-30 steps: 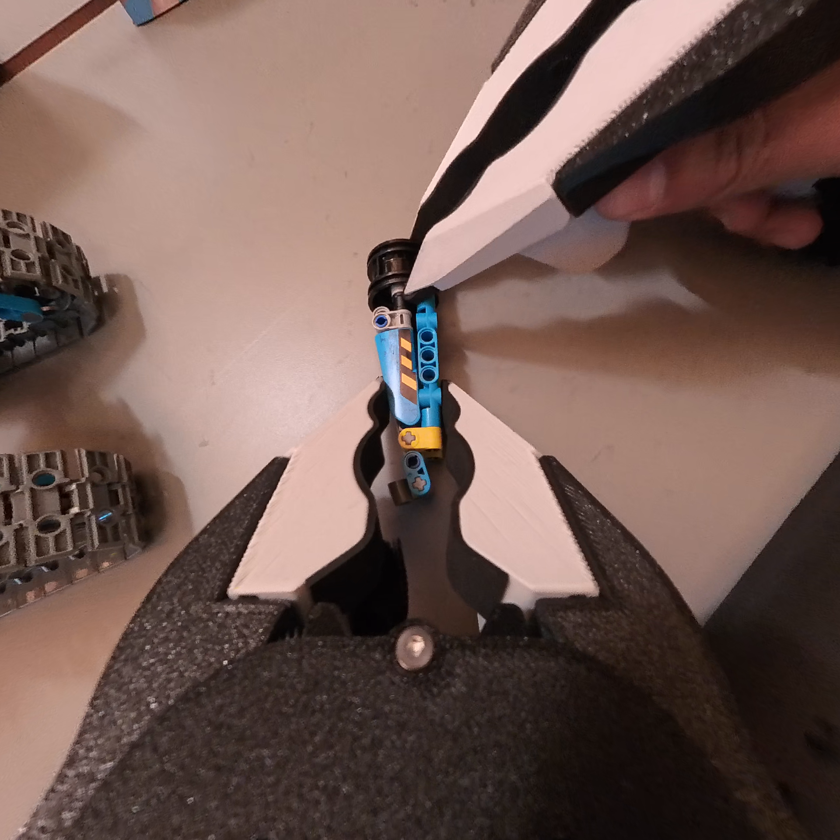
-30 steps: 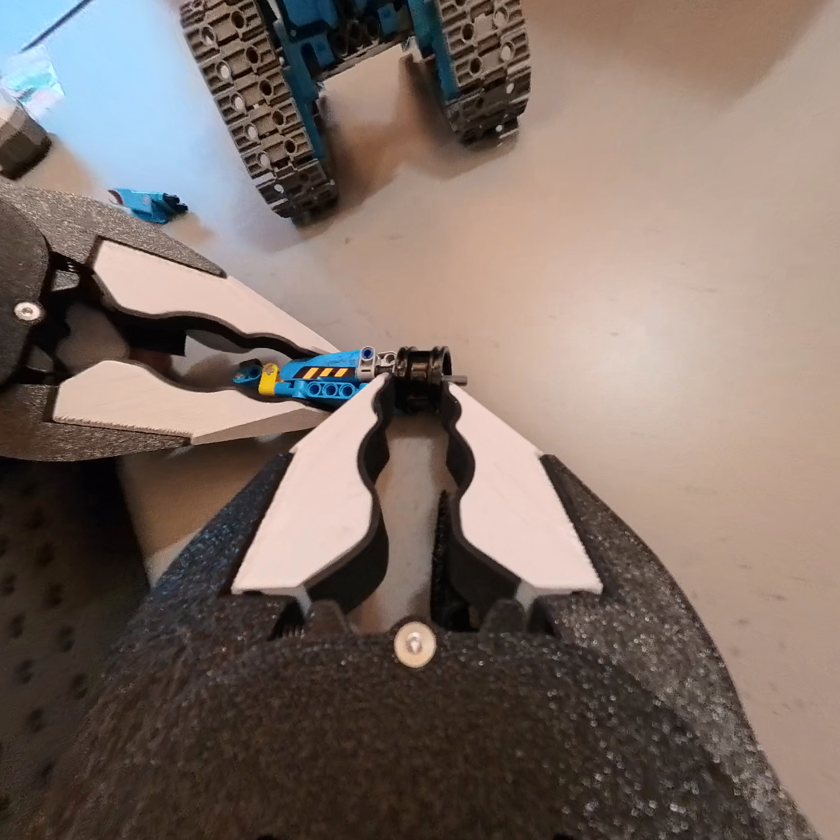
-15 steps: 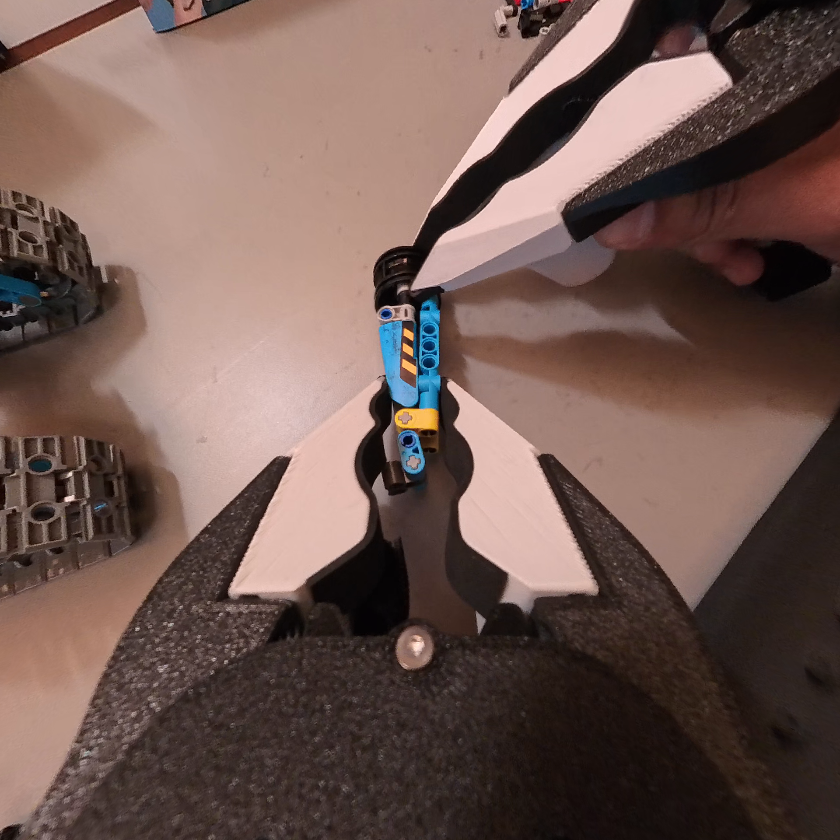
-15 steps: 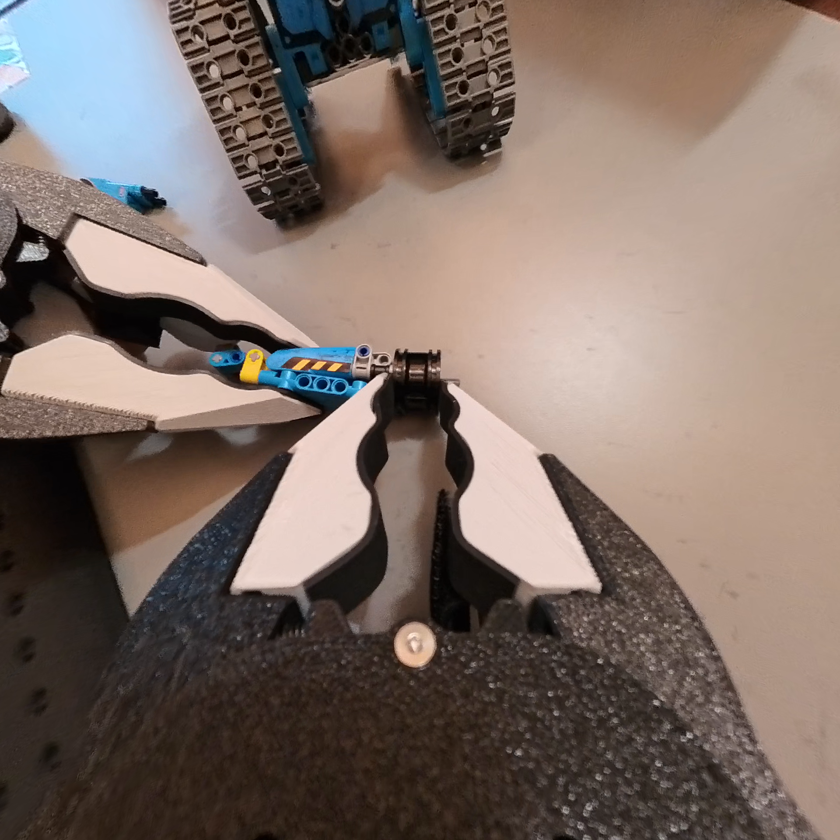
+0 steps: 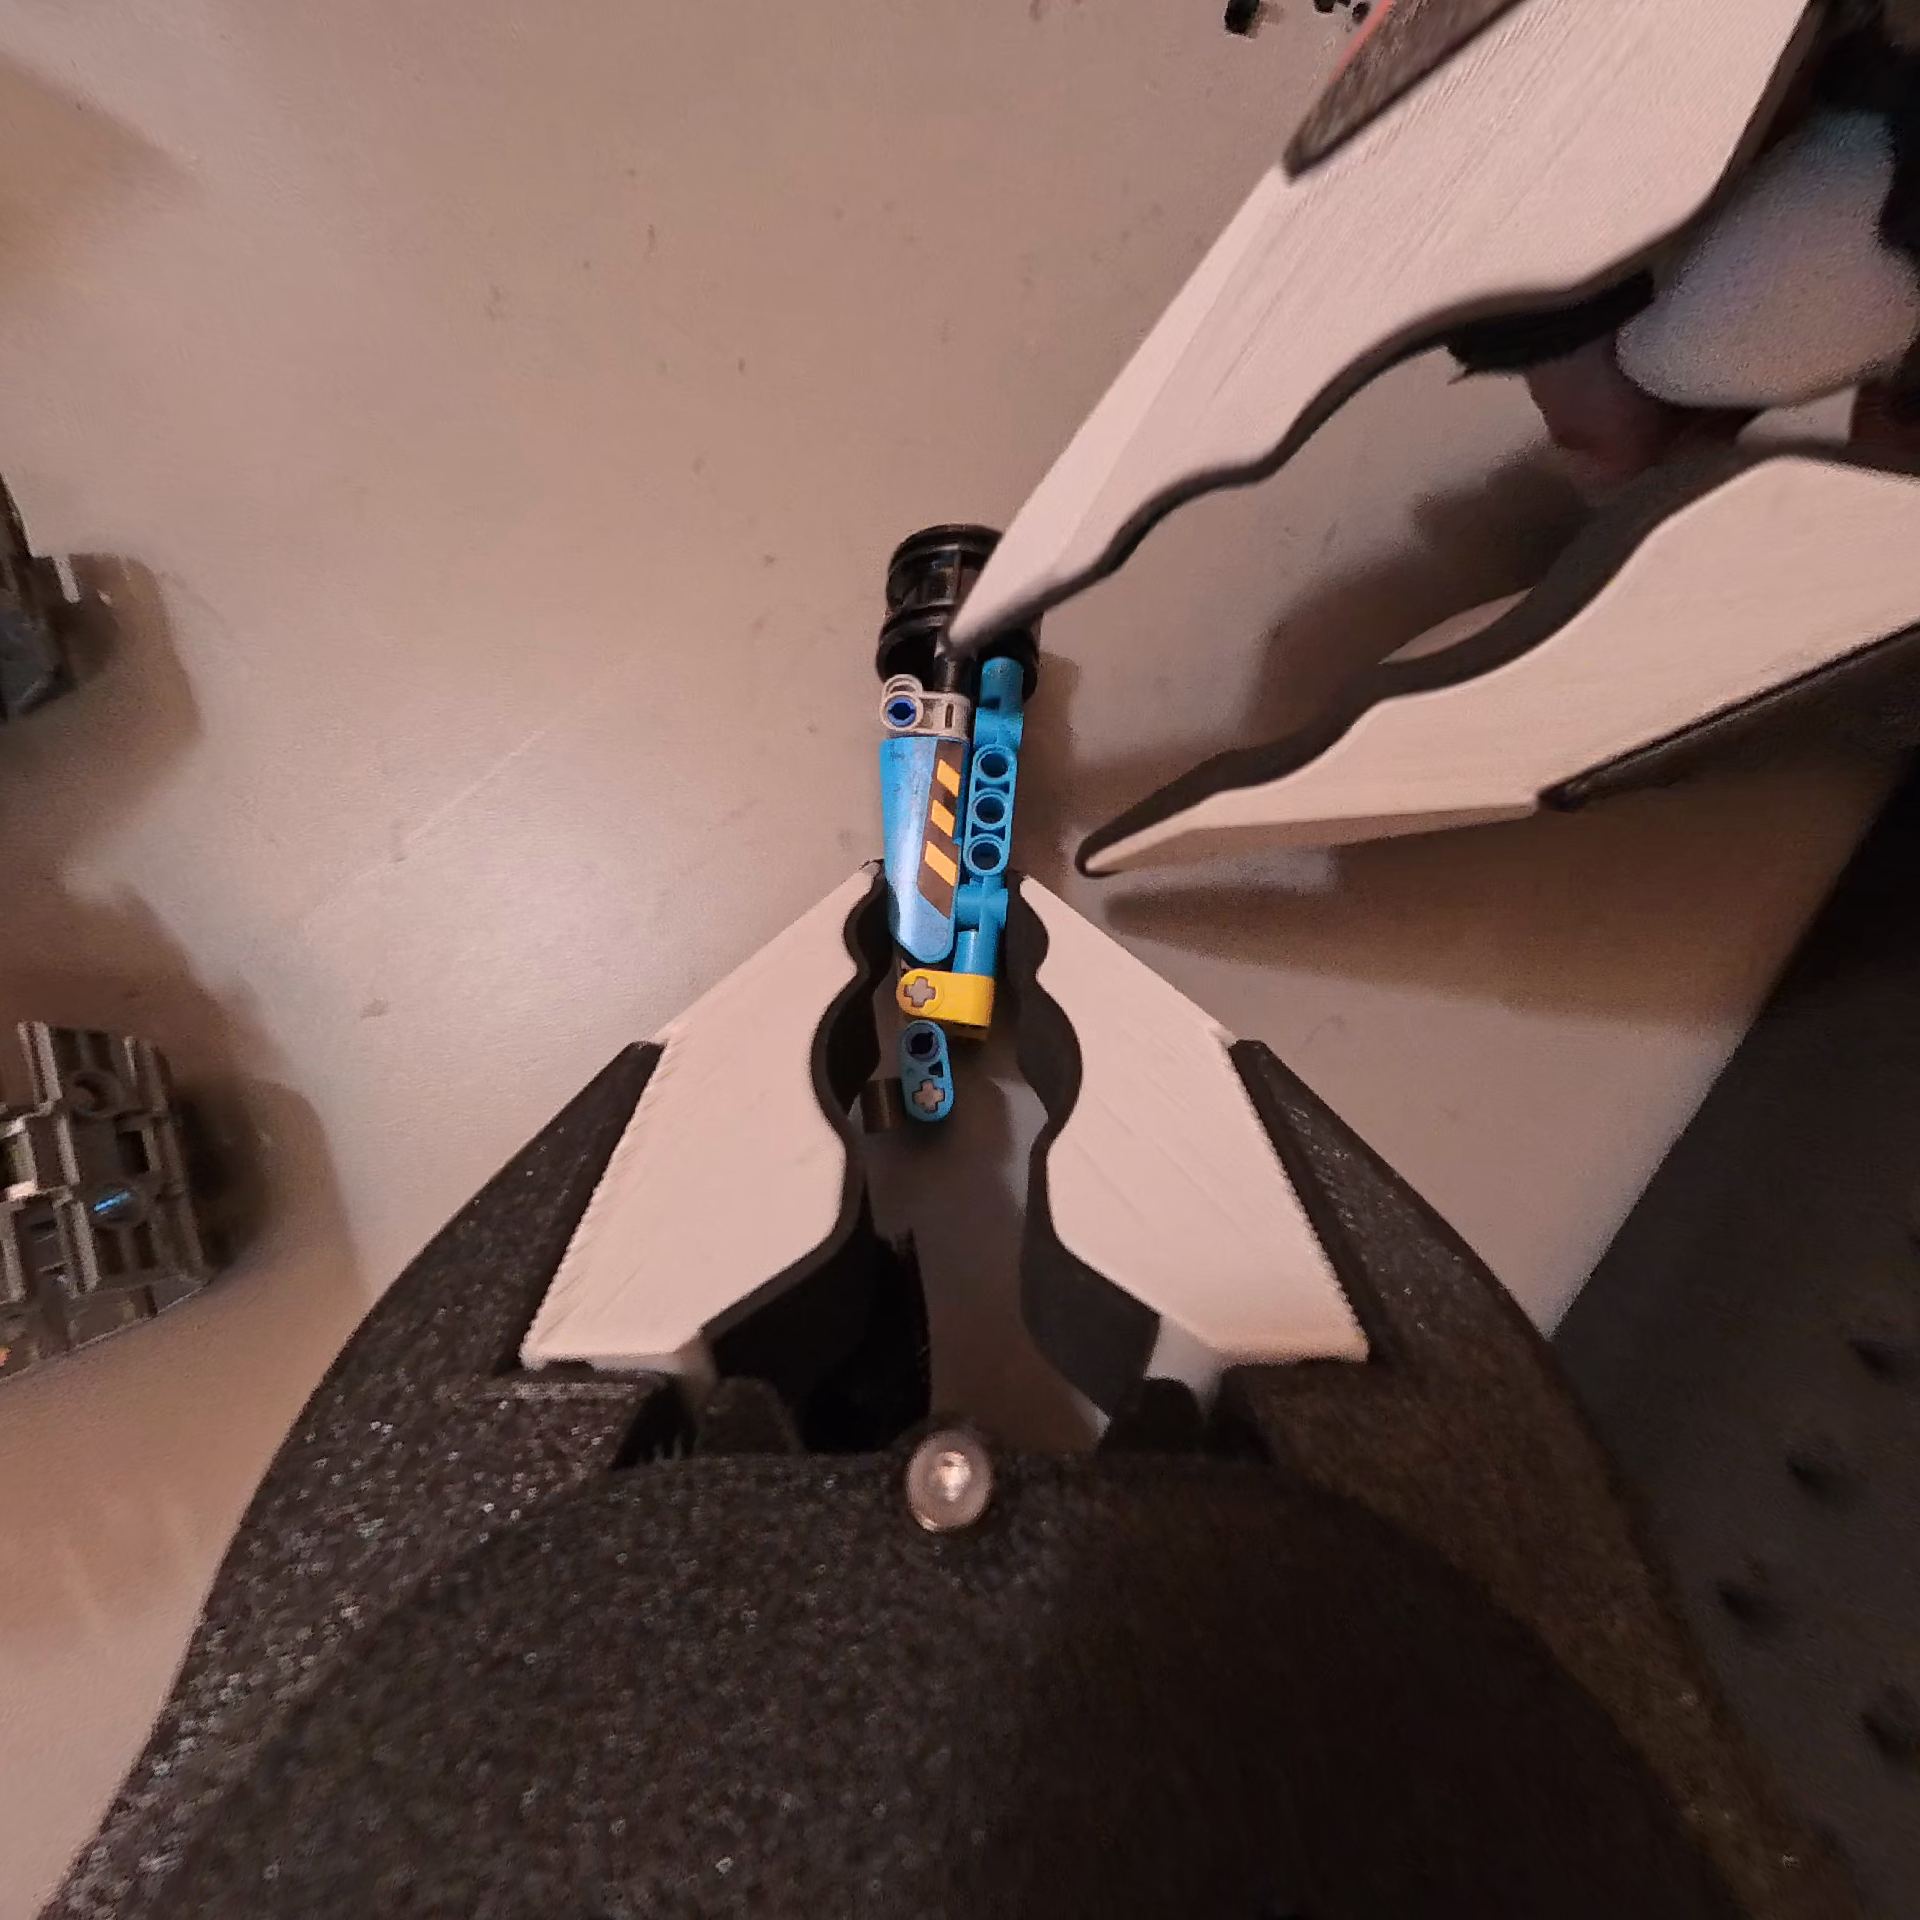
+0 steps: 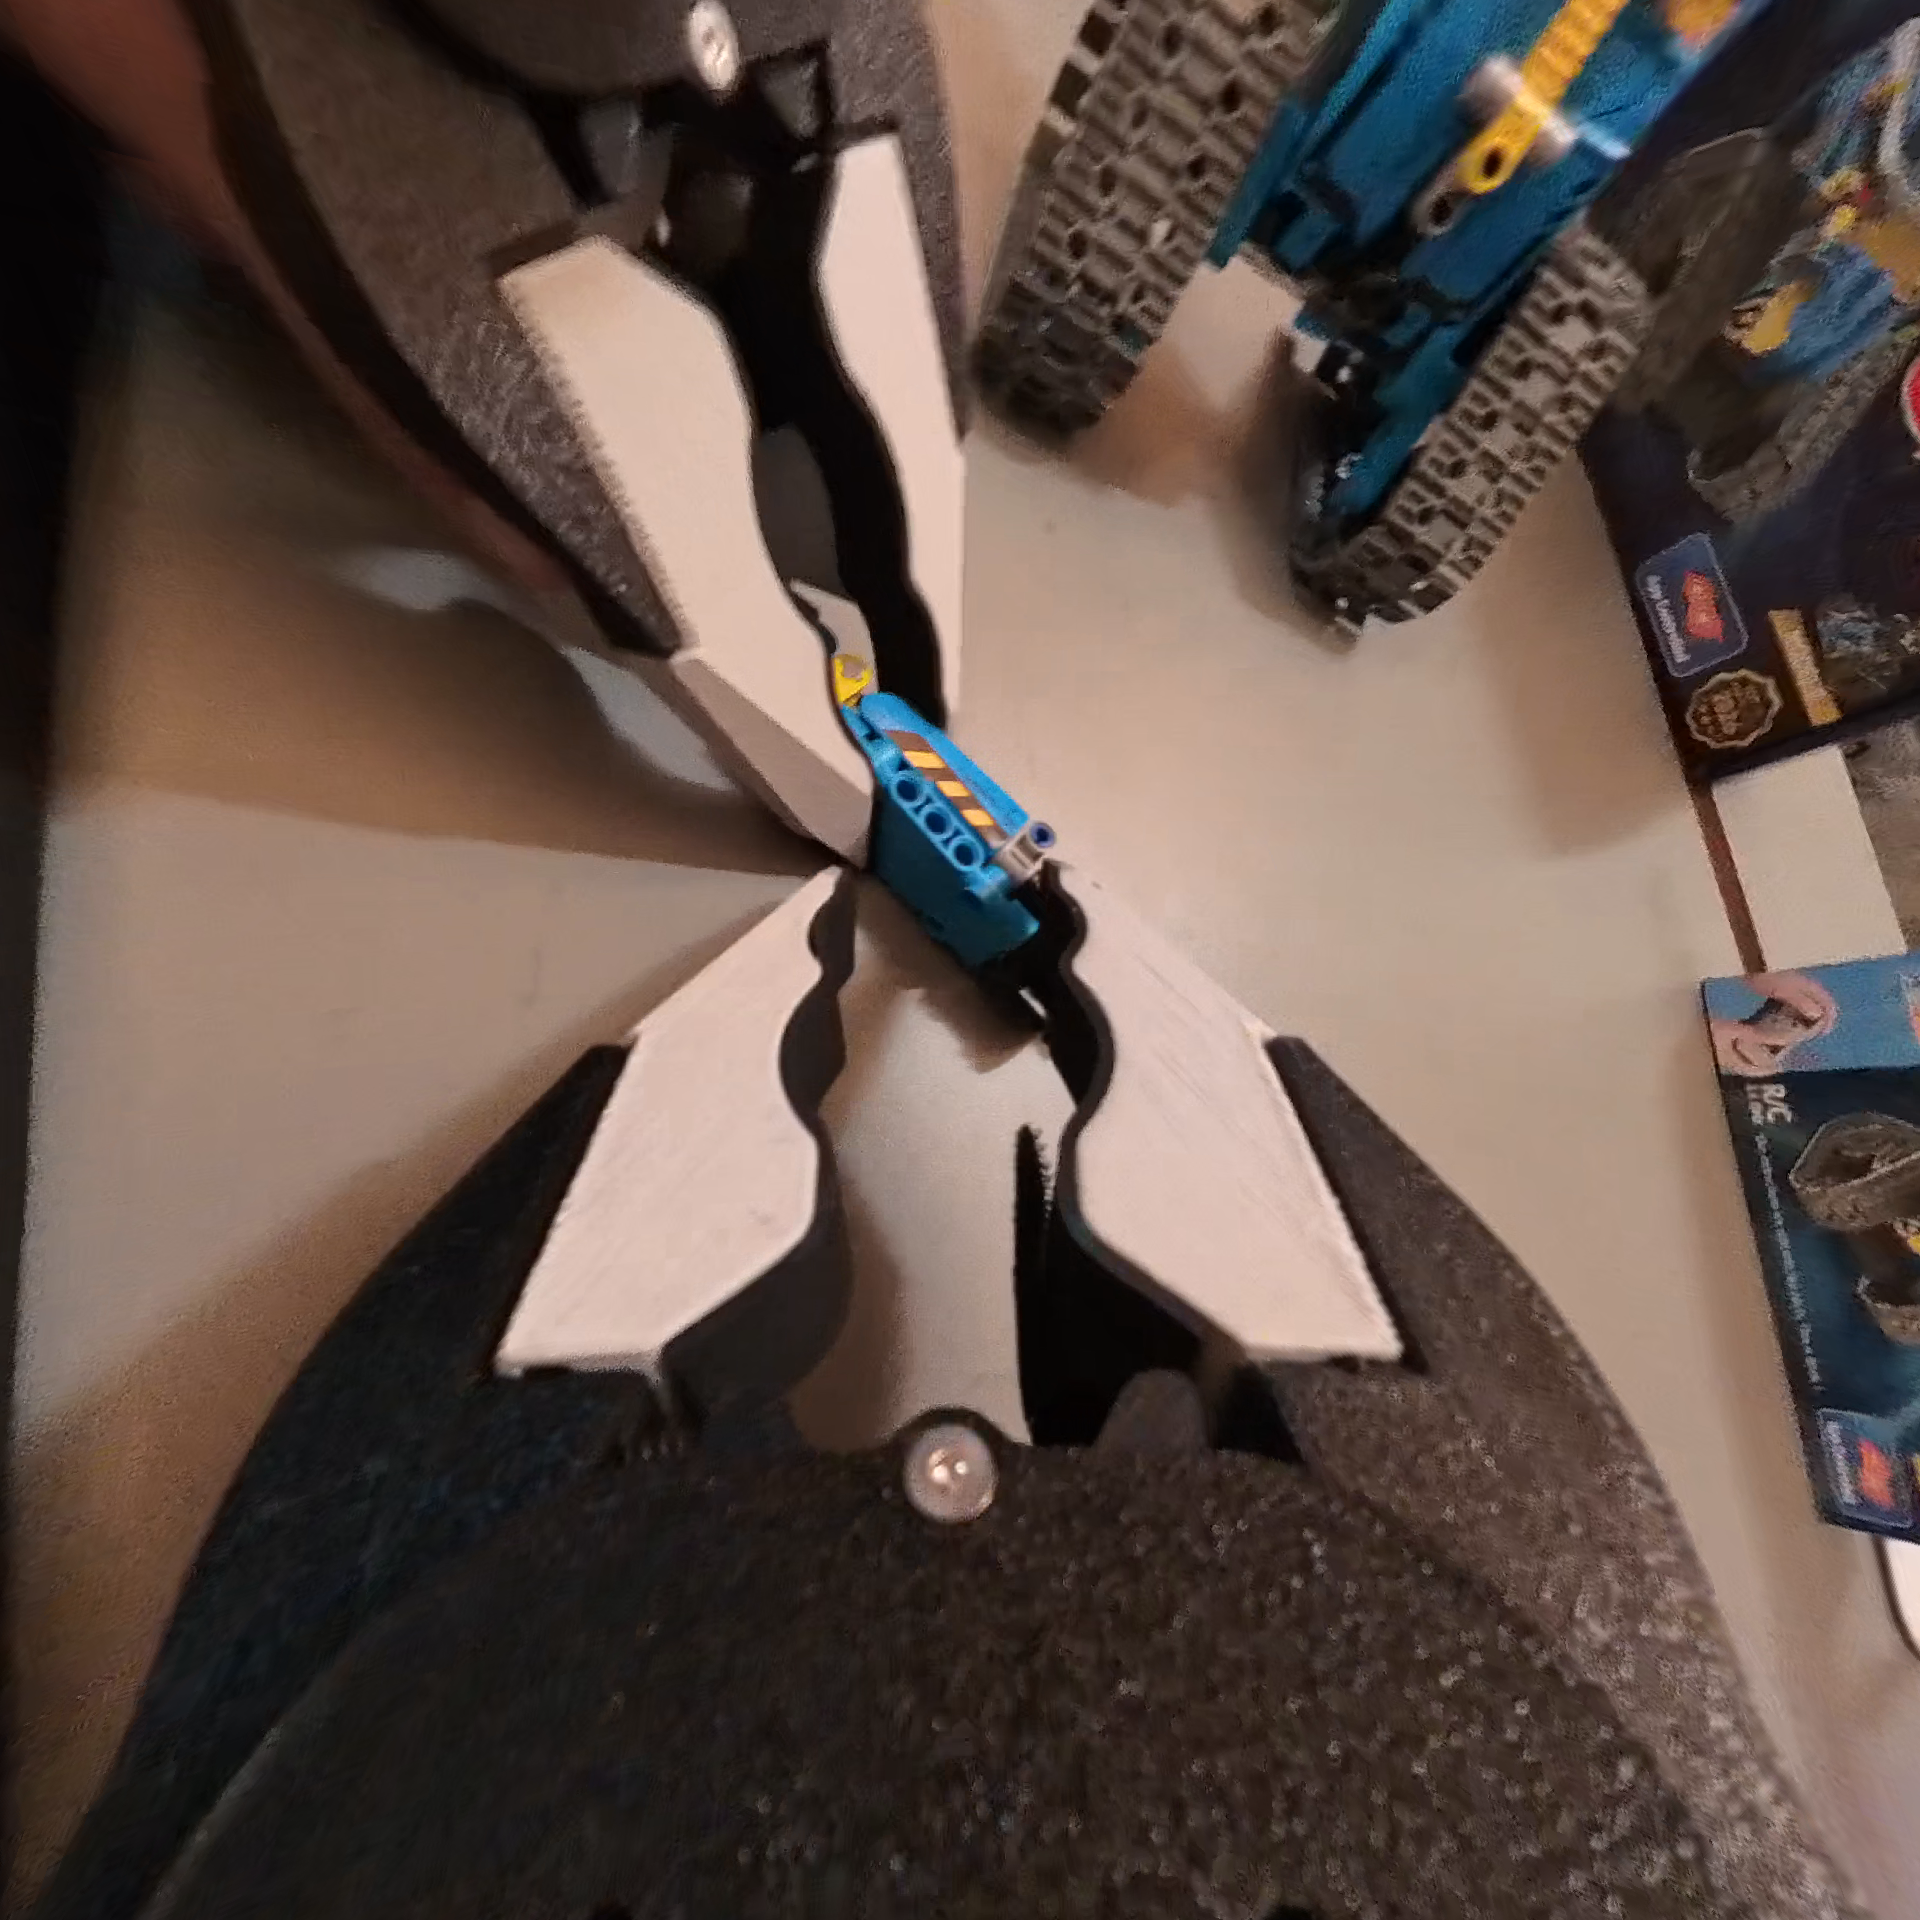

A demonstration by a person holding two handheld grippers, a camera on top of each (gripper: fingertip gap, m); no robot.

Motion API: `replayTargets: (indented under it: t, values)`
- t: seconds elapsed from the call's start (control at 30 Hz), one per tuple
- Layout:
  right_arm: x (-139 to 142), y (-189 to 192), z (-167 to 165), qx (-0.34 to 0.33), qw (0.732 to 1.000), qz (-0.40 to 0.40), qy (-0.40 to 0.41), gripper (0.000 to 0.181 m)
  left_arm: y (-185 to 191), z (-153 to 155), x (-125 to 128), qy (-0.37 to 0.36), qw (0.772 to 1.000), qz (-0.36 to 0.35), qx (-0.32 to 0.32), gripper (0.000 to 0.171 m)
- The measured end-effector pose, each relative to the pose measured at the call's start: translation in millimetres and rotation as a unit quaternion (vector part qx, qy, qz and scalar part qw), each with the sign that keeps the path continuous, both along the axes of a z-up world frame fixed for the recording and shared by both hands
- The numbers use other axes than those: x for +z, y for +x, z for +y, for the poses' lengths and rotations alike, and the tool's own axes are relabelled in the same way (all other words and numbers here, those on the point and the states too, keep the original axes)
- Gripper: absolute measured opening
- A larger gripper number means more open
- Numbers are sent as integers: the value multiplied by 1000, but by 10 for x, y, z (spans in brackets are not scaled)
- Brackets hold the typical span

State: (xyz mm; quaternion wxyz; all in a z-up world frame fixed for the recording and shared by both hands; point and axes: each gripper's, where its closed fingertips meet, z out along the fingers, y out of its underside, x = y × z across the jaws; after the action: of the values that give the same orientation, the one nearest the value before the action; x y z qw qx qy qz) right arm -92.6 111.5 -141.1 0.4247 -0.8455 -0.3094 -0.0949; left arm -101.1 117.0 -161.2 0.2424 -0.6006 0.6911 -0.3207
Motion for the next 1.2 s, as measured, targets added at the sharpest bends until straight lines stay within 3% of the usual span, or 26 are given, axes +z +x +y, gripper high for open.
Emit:
replayTargets:
  t: [0.23,0.5,0.7,0.9,1.03,1.2]
  values:
    - [-10,92,4,-9,993,-111,38,12,-109,34,1,22,1000,-3,-18,26]
    - [-10,47,-70,-14,999,-32,6,6,-135,18,-3,31,999,-5,-43,21]
    - [-18,36,-92,-23,999,-28,-16,5,-130,14,-4,13,999,-1,-48,20]
    - [-28,20,-126,-33,999,-3,-43,5,-125,4,2,42,998,-10,-52,20]
    - [-33,16,-138,-19,996,-6,-87,5,-122,-7,10,85,994,-22,-69,19]
    - [-40,23,-119,24,984,-42,-174,5,-122,-10,3,62,996,-15,-69,18]
